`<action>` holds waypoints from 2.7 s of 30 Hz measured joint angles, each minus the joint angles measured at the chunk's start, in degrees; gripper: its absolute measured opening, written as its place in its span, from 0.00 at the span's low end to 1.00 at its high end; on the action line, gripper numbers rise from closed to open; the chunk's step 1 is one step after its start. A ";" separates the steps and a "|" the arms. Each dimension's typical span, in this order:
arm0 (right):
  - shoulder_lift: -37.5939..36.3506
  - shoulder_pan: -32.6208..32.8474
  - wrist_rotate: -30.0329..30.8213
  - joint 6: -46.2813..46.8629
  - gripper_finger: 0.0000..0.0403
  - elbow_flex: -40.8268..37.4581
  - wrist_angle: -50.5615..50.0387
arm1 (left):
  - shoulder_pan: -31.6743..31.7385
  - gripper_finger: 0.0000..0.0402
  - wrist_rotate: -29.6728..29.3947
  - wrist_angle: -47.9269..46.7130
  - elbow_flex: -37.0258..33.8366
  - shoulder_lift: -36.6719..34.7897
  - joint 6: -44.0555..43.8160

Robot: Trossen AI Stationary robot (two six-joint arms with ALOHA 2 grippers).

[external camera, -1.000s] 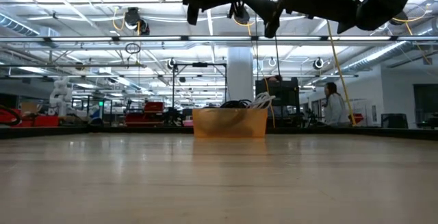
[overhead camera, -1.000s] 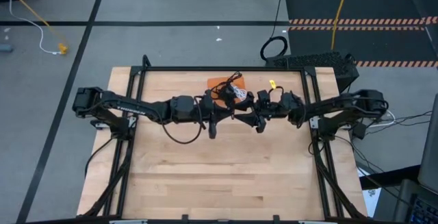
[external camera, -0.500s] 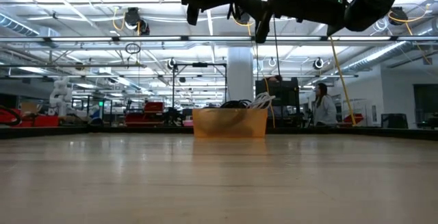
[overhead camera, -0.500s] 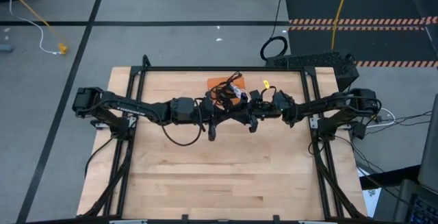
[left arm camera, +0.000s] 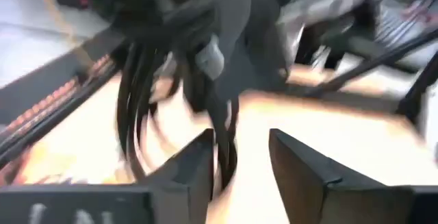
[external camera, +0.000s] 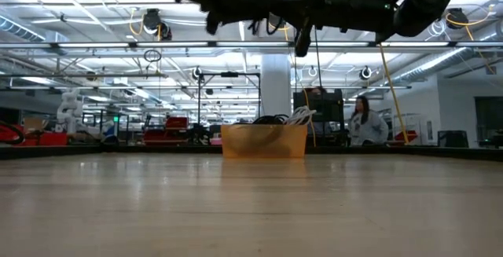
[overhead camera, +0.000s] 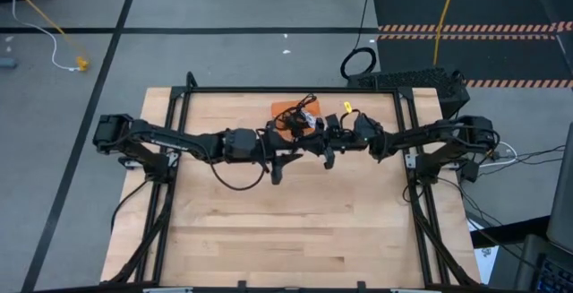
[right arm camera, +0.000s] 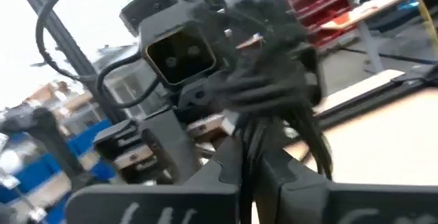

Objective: Pick and place USB-C Cables
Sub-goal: Put the black charger cable into the orange bin, then return to Home Position

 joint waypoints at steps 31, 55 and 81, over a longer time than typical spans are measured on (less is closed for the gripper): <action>7.60 -11.55 14.02 -28.74 0.06 -0.21 -15.29 | 4.61 0.48 -11.28 -15.33 -0.17 -8.48 -4.20; 2.10 -15.96 12.29 -22.83 0.45 -0.21 -16.21 | 4.61 0.48 -11.26 -22.12 -0.20 -8.78 -6.08; -25.75 -15.92 9.52 -22.45 0.44 -14.44 -30.58 | -0.26 0.48 -21.10 -48.57 -0.24 -28.25 -12.61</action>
